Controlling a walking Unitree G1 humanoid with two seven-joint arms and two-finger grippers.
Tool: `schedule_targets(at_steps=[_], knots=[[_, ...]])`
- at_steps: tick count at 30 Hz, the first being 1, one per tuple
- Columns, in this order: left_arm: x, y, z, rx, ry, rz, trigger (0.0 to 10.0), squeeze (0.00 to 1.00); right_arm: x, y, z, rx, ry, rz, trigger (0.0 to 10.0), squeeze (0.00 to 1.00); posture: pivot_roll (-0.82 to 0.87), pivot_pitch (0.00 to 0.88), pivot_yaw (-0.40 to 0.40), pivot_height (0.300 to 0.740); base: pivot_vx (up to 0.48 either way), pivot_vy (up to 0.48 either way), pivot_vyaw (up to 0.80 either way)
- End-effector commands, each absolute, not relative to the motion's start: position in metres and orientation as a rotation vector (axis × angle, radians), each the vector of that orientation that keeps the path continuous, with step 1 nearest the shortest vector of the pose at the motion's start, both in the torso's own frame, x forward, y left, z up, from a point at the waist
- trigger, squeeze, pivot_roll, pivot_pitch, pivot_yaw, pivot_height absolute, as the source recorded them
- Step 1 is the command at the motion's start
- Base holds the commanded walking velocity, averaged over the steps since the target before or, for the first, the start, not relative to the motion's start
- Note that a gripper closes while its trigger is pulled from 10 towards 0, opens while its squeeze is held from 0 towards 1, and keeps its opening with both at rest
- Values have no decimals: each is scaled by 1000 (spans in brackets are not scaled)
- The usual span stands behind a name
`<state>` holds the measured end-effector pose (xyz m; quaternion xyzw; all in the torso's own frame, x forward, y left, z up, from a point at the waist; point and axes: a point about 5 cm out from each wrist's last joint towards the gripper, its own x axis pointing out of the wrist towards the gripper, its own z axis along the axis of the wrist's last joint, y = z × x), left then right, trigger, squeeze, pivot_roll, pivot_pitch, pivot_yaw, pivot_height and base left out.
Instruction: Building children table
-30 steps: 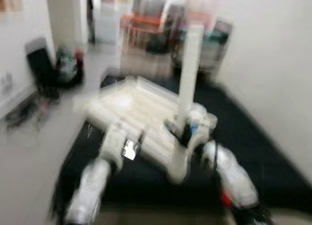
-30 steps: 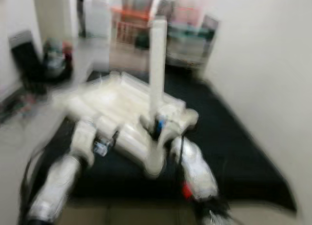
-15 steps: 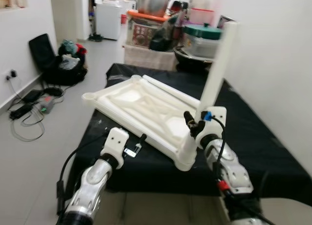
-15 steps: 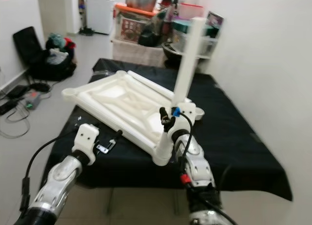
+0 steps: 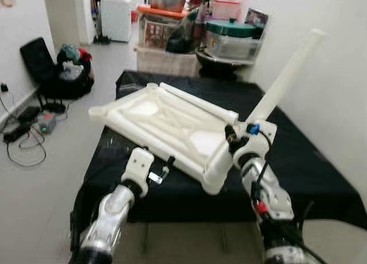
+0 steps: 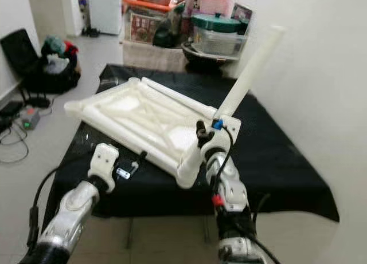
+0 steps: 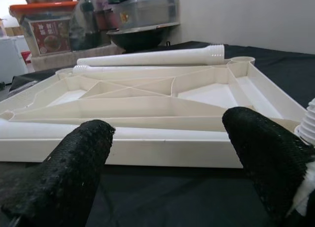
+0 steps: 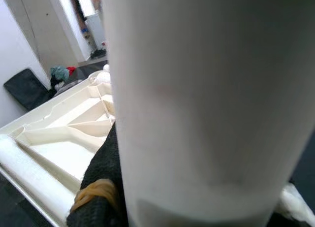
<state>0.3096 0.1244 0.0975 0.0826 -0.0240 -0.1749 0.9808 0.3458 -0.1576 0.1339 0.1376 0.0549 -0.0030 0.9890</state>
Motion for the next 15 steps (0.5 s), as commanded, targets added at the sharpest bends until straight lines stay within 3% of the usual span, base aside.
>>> schedule_targets(at_steps=[1, 6, 8, 9, 10, 11, 15], knots=[[310, 122, 97, 174, -47, -360, 10000, 0, 295, -160, 22, 209, 622, -43, 10000, 0, 21, 0, -111, 740, 0, 0, 0], [310, 122, 97, 174, -46, -359, 10000, 0, 298, -152, 28, 161, 581, 93, 10000, 0, 22, 0, -113, 740, 0, 0, 0], [310, 123, 96, 174, -45, -358, 10000, 0, 299, -145, 35, 110, 538, 206, 10000, 0, 24, 0, -115, 740, 0, 0, 0], [310, 123, 96, 174, -44, -357, 10000, 0, 297, -134, 43, 53, 493, 382, 10000, 0, 24, 0, -115, 740, 0, 0, 0], [310, 123, 96, 174, -44, -357, 10000, 0, 297, -134, 43, 53, 493, 382, 10000, 0, 24, 0, -115, 740, 0, 0, 0], [310, 123, 96, 174, -43, -357, 10000, 0, 287, -118, 54, -4, 452, 647, 10000, 0, 24, 0, -115, 740, 0, 0, 0], [310, 124, 96, 175, -42, -358, 10000, 0, 284, -114, 57, -17, 437, 729, 10000, 0, 27, 0, -117, 740, 0, 0, 0]])
